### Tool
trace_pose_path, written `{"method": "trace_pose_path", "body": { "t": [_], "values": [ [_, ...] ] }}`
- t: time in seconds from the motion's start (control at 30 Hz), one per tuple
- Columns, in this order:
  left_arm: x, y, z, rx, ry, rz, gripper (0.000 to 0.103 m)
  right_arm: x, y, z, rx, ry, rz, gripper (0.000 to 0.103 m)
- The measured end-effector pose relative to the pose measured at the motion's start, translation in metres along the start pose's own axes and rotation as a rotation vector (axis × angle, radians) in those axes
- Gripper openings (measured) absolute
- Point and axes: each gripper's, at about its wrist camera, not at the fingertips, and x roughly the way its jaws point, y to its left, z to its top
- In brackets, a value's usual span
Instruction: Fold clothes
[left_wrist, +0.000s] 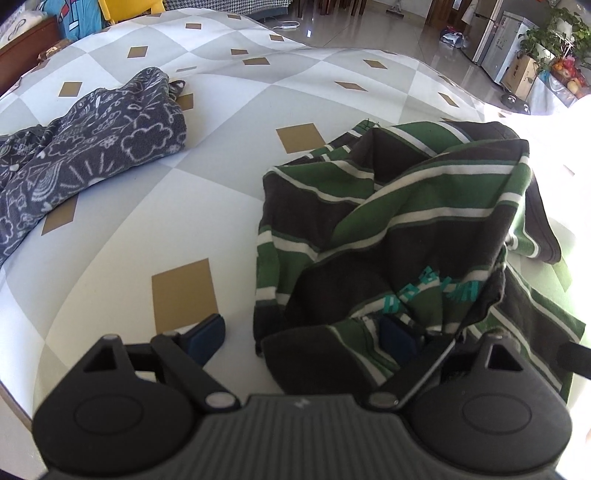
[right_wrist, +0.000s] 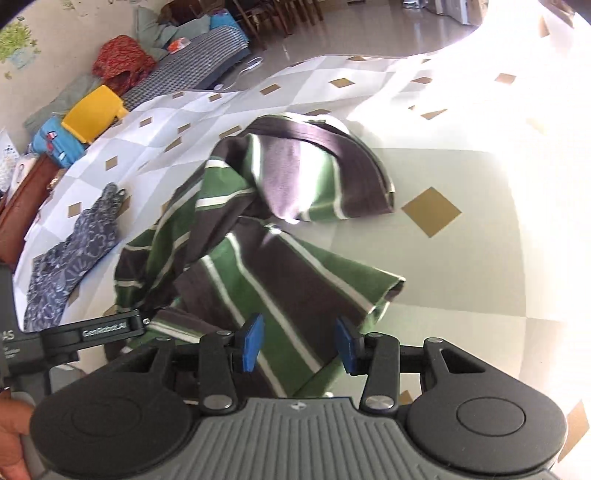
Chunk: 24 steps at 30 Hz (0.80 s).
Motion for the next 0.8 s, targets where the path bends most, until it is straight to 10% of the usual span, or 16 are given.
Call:
{"method": "trace_pose_path", "body": {
  "t": [0.57,0.8],
  "values": [
    [-0.004,-0.010,-0.016,0.064,-0.003,0.029,0.094,0.031,0.011,-0.013,-0.113,0.022,-0.107,0.056],
    [-0.006,-0.011,-0.021,0.068,-0.001,0.025,0.095,0.035,0.030,-0.023,-0.280,-0.011,-0.158,0.028]
  ]
}}
